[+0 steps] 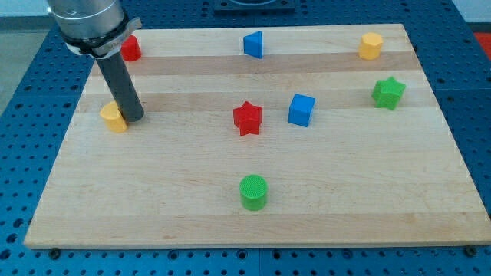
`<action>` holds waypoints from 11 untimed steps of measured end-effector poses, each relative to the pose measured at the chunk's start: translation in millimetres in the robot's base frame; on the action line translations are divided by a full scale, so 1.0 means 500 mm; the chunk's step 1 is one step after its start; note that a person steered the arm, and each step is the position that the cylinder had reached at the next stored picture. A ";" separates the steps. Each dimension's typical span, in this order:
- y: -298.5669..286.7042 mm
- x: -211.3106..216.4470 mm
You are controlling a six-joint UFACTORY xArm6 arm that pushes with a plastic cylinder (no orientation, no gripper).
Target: Slightly push the heart upwards
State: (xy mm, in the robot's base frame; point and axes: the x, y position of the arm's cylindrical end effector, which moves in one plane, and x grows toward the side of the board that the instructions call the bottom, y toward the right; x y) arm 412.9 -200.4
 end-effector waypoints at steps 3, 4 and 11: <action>0.021 0.180; -0.021 0.214; 0.088 0.072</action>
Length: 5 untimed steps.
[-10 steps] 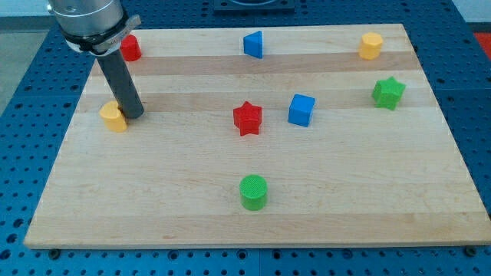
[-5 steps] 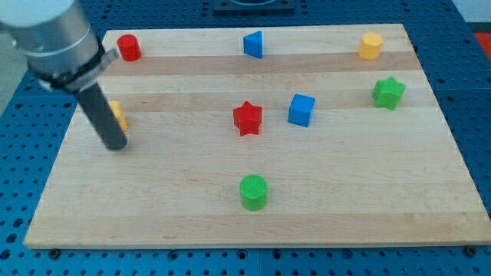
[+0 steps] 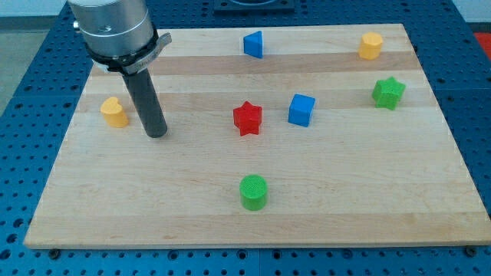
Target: Slightly push the heart upwards
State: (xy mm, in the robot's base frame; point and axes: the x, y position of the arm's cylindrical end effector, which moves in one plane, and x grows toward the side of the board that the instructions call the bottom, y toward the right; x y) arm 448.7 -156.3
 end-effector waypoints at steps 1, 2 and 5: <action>0.008 -0.014; 0.074 -0.136; 0.296 -0.189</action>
